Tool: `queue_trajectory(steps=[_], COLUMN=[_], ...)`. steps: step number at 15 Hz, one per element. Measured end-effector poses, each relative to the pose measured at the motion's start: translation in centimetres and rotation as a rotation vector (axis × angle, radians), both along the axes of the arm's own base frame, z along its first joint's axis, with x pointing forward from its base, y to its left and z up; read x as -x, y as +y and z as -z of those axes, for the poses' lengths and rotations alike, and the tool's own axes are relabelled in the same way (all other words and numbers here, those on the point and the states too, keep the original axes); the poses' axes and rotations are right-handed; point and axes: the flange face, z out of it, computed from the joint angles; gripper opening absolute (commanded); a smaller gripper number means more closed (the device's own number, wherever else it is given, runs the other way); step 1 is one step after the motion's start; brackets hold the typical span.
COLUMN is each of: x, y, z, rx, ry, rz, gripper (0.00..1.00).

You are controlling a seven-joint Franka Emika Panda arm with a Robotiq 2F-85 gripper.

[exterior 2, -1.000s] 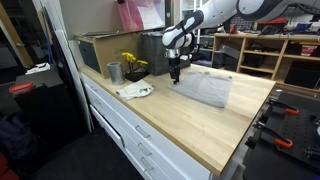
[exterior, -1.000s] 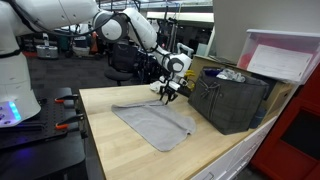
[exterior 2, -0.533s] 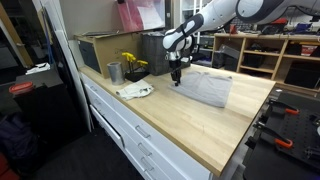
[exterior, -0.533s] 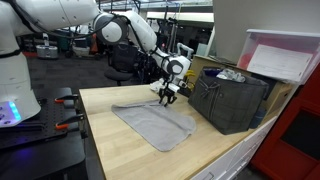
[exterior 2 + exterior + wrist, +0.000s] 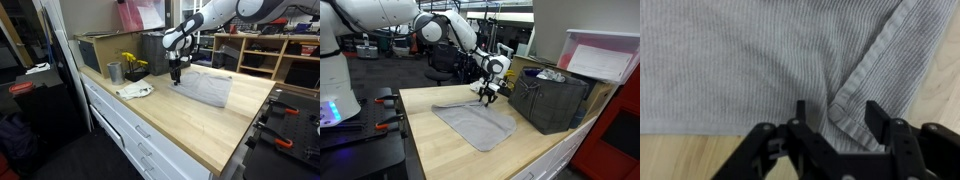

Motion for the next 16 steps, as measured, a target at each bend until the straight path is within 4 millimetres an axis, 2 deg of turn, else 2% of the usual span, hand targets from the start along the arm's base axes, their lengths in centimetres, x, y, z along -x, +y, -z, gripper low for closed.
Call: queue_trajectory(steps=[2, 9, 10, 11, 16], x=[-0.1, 0.9, 1.1, 1.3, 1.6], y=[0.2, 2.4, 2.4, 2.4, 1.2], z=[-0.2, 0.3, 0.6, 0.8, 1.0], rx=[0.002, 0.013, 0.014, 0.017, 0.029], ry=[-0.001, 0.061, 0.069, 0.077, 0.087], rz=[0.003, 0.084, 0.095, 0.108, 0.165], gripper=[1.00, 1.00, 0.91, 0.74, 0.36])
